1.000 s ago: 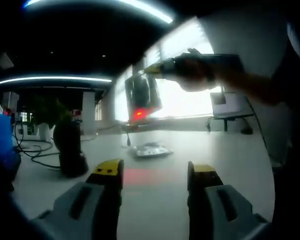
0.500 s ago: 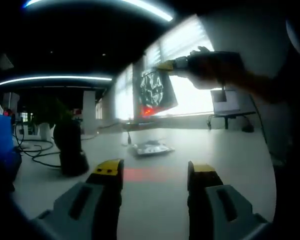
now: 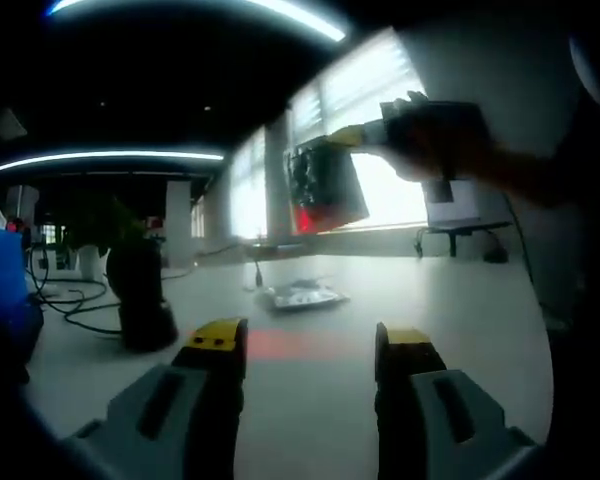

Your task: Clip sheet goods on table flip sheet goods clip sheet goods scan sheet goods put sheet goods back to table

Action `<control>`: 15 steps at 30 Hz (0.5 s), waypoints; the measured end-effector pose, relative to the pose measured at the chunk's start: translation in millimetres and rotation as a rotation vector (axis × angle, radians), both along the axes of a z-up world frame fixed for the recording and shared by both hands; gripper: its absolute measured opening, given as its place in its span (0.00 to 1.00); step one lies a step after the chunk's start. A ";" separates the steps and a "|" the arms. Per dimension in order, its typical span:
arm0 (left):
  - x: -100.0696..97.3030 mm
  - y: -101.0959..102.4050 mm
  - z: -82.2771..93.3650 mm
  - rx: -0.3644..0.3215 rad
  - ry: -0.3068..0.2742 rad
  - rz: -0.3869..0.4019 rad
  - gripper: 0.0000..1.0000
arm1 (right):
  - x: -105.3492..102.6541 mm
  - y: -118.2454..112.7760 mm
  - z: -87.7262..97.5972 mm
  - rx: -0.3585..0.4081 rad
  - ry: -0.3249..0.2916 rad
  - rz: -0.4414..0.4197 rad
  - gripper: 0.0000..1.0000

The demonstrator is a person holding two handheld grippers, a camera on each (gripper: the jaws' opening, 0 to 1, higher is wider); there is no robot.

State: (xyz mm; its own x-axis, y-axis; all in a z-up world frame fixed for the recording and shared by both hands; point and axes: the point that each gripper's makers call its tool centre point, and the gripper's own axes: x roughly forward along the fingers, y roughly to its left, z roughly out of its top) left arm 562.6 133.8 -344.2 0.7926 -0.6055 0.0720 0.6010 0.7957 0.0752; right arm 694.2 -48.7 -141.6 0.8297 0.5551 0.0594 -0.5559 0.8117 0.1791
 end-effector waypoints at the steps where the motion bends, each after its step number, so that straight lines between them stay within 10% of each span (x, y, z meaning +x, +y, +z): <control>1: -0.1 0.0 0.0 0.000 -0.001 0.000 0.44 | 0.1 -0.5 -0.9 -0.011 -0.005 -0.003 0.00; 15: 0.1 0.5 -0.2 0.001 -0.001 0.003 0.44 | 6.3 -3.6 -8.5 -0.264 -0.163 -0.079 0.00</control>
